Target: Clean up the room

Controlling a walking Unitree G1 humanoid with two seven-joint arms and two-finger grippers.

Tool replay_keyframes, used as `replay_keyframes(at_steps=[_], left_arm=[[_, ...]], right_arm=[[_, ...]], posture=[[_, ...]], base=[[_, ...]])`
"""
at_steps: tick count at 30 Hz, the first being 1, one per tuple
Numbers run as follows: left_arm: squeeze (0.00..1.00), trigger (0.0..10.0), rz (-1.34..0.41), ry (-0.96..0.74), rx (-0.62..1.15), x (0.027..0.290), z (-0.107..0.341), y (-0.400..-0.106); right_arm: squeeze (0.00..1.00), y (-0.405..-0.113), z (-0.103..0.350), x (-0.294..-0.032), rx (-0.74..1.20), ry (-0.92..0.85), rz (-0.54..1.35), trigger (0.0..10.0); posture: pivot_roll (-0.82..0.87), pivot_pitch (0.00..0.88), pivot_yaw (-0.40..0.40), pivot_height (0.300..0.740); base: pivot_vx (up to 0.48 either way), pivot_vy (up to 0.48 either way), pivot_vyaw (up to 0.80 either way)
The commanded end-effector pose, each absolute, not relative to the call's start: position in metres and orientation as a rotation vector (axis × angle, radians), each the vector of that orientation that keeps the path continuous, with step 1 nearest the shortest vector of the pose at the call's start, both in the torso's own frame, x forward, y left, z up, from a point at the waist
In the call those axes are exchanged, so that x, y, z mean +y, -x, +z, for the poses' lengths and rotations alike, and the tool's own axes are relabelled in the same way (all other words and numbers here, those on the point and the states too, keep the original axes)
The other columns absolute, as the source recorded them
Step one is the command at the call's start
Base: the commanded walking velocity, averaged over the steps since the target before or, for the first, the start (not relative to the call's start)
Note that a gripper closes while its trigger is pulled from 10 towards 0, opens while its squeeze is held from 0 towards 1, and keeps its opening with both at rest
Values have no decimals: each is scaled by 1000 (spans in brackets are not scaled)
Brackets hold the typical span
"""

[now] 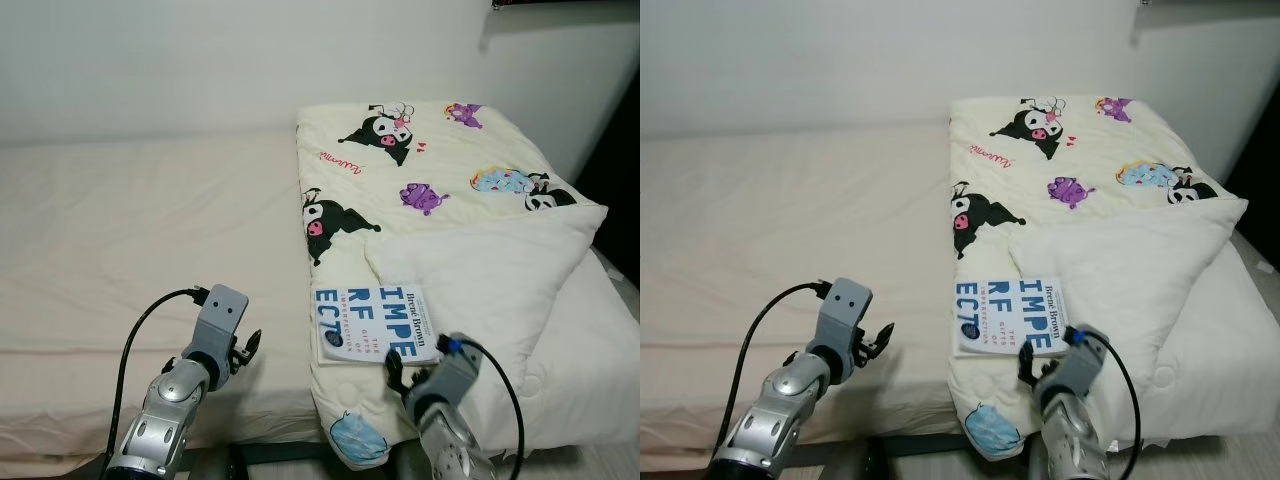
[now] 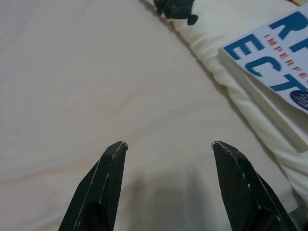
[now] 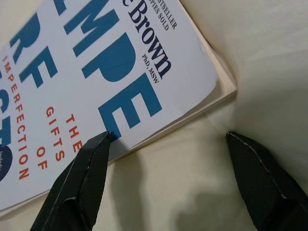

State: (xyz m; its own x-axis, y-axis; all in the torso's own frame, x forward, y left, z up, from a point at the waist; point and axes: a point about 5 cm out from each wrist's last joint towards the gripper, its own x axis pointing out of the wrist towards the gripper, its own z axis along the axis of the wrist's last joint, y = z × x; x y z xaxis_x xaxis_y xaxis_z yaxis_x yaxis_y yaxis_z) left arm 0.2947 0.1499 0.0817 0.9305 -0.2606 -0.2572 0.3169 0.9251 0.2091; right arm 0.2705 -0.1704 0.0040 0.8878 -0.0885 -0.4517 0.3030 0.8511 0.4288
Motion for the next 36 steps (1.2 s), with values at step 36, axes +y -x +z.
replay_keyframes(at_steps=[36], left_arm=[[0,10000,-282,-329,148,154,91,-299]], right_arm=[[0,-288,32,-155,221,-717,-49,10000]], posture=[[28,60,28,559]], base=[[0,0,0]])
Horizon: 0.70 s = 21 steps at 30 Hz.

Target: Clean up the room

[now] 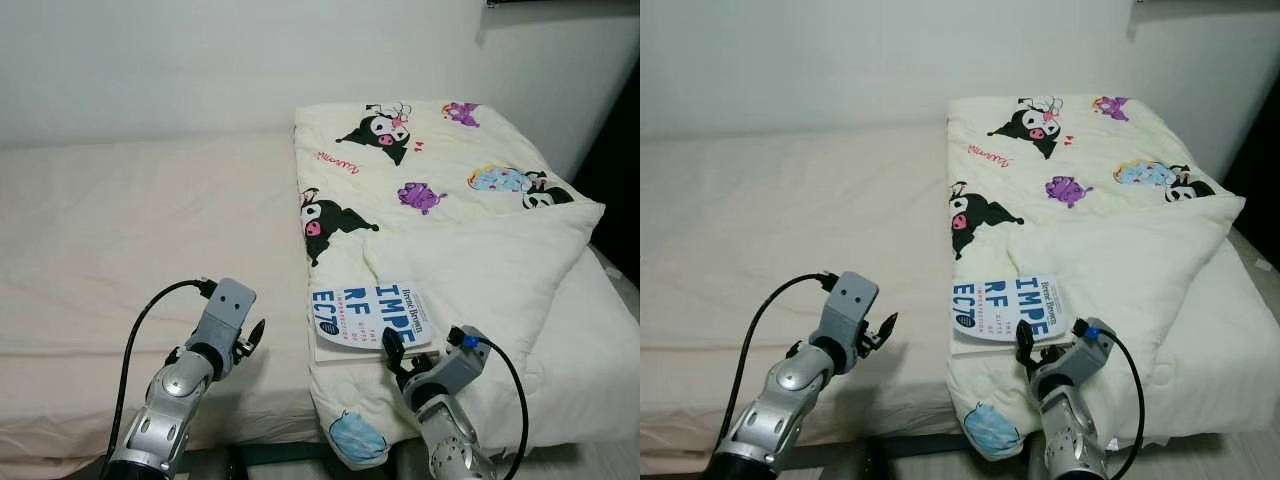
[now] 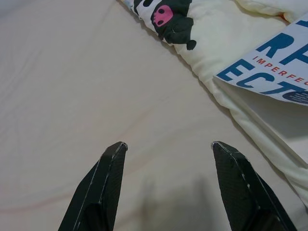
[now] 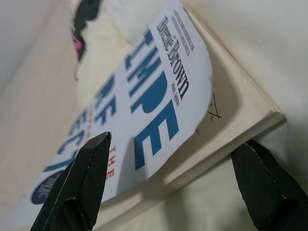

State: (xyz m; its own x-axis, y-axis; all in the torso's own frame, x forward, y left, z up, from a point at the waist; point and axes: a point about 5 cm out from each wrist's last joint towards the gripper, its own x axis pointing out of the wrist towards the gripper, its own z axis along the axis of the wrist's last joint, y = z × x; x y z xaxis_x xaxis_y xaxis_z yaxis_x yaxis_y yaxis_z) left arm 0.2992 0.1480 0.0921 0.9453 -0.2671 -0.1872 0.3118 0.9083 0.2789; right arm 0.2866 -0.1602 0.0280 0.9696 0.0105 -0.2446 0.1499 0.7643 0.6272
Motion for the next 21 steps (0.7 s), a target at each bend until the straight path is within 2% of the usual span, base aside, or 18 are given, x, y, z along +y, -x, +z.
replay_keyframes(at_steps=[1,8,21], left_arm=[[0,10000,-279,-328,145,154,92,-299],[0,10000,-276,-321,134,154,93,-300],[0,10000,-288,-337,119,151,93,-301]], right_arm=[[0,-289,34,-154,209,-729,-40,10000],[0,-292,43,-154,155,-799,-12,10000],[0,-293,40,-156,165,-795,-7,10000]], posture=[[26,62,27,559],[23,63,25,559],[22,61,30,559]], base=[[0,0,0],[0,0,0],[0,0,0]])
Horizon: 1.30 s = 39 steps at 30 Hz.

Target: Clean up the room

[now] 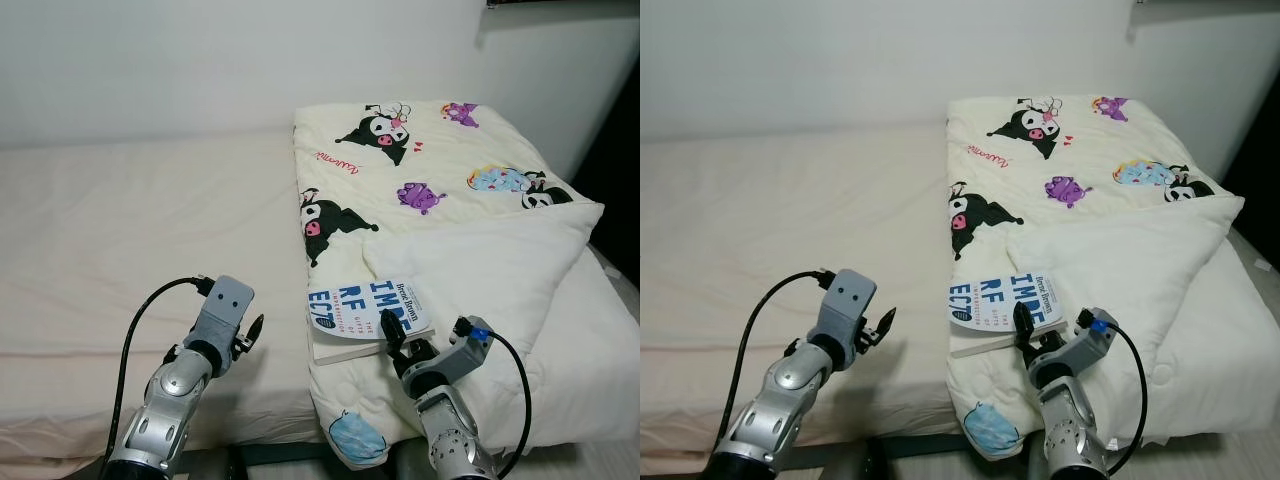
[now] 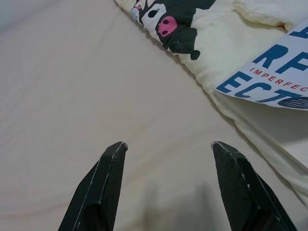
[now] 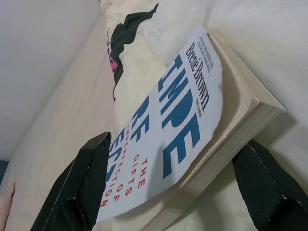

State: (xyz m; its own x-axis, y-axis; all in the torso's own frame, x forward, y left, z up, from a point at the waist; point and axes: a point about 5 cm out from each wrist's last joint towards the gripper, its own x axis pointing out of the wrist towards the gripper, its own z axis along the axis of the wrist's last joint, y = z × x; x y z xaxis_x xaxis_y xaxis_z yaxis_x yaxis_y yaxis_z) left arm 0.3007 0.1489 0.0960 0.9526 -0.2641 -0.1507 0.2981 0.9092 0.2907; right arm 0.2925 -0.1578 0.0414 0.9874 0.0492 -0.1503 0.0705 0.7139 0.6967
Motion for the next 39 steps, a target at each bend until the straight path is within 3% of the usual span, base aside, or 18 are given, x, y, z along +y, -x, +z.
replay_keyframes(at_steps=[1,4,5,6,7,32,36,39], left_arm=[[0,10000,-293,-345,116,151,93,-301],[0,10000,-300,-356,113,149,93,-301],[0,10000,-304,-362,110,149,92,-301],[0,10000,-304,-362,110,149,92,-301],[0,10000,-306,-365,108,148,92,-301],[0,10000,-276,-366,77,149,96,-306],[0,10000,-191,-280,60,155,104,-314],[0,10000,-158,-233,66,157,105,-316]], right_arm=[[0,-293,39,-156,169,-801,-11,10000],[0,-294,38,-156,173,-813,-19,10000],[0,-294,38,-156,171,-831,-29,4314],[0,-294,38,-156,171,-831,-29,4314],[0,-295,38,-157,165,-849,-36,0],[0,-304,50,-159,115,-864,-37,0],[0,-320,104,-141,-41,-800,174,0],[0,-321,116,-136,-70,-778,222,0]], posture=[[22,63,32,559],[22,63,32,559],[24,63,32,559],[24,63,32,559],[24,63,32,559],[23,59,28,559],[12,42,21,559],[12,42,21,559]], base=[[0,0,0],[0,0,0],[0,0,0],[0,0,0],[0,0,0],[0,0,0],[0,0,0],[0,0,0]])
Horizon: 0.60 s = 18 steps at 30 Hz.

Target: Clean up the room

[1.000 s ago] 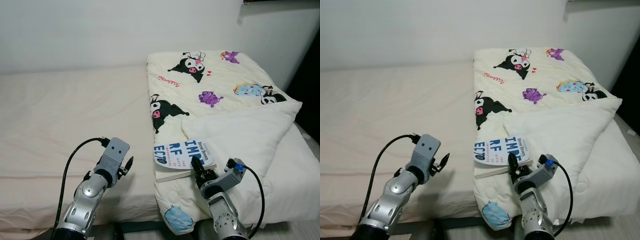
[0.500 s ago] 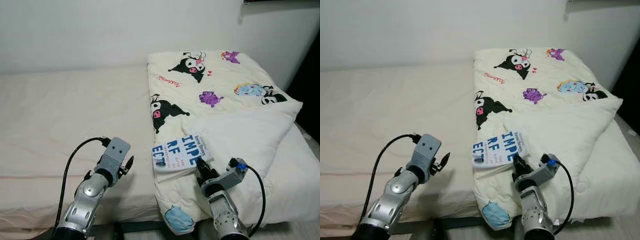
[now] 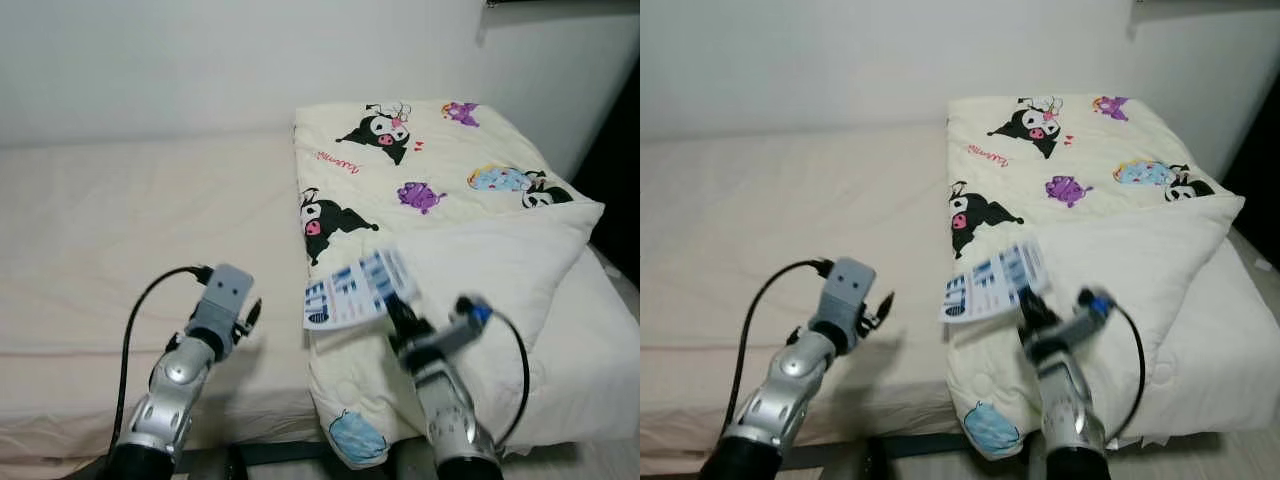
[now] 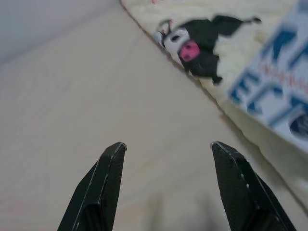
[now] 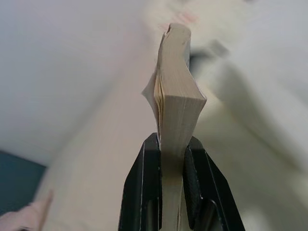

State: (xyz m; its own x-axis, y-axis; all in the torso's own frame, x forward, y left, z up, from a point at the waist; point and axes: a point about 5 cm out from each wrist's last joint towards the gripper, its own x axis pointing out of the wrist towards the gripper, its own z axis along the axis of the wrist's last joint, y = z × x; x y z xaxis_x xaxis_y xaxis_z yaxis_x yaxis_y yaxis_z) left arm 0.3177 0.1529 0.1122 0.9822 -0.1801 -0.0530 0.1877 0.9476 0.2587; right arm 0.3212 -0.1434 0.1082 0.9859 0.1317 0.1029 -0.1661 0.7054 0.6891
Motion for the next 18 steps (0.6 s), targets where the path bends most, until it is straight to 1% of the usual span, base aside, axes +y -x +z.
replay_keyframes(at_steps=[1,3,4,5,6,7,8,9,10,11,12,13,15,18], left_arm=[[0,10000,-80,-152,73,165,107,-320],[0,10000,-80,-152,73,165,107,-320],[0,10000,-24,-91,80,170,108,-323],[0,10000,-24,-91,80,170,108,-323],[0,10000,35,-59,76,177,110,-324],[0,10000,75,-47,71,182,111,-325],[0,10000,109,-53,60,188,112,-324],[0,10000,109,-53,60,188,112,-324],[0,10000,138,-40,55,194,112,-324],[0,10000,138,-40,55,194,112,-324],[0,10000,146,-7,63,196,111,-323],[0,10000,137,8,72,194,110,-323],[0,10000,102,27,69,187,112,-323],[0,10000,90,37,50,181,115,-323]], right_arm=[[0,-325,129,-135,-110,-701,227,0],[0,-325,129,-135,-110,-701,227,0],[0,-327,138,-135,-141,-645,230,0],[0,-327,138,-135,-141,-645,230,0],[0,-330,146,-136,-166,-557,202,0],[0,-332,151,-139,-181,-482,177,392],[0,-333,151,-142,-181,-414,151,1137],[0,-333,151,-142,-181,-414,151,1137],[0,-333,150,-144,-179,-359,142,4275],[0,-333,150,-144,-179,-359,142,4275],[0,-332,148,-145,-168,-318,140,9333],[0,-330,145,-144,-152,-255,150,10000],[0,-327,141,-142,-128,-175,174,10000],[0,-325,143,-138,-144,-124,197,10000]], posture=[[-3,31,13,559],[-3,31,13,559],[-3,31,13,559],[-3,31,13,559],[-3,31,13,559],[-10,24,7,559],[-10,24,7,559],[-10,24,7,559],[-16,15,1,559],[-16,15,1,559],[-16,12,-5,559],[-16,12,-5,559],[-15,6,-10,559],[-15,6,-10,559]], base=[[0,0,0],[0,0,0],[0,0,0],[0,0,0],[0,0,0],[0,0,0],[0,0,0],[0,0,0],[0,0,0],[0,0,0],[0,0,0],[0,0,0],[0,0,0],[0,0,0]])
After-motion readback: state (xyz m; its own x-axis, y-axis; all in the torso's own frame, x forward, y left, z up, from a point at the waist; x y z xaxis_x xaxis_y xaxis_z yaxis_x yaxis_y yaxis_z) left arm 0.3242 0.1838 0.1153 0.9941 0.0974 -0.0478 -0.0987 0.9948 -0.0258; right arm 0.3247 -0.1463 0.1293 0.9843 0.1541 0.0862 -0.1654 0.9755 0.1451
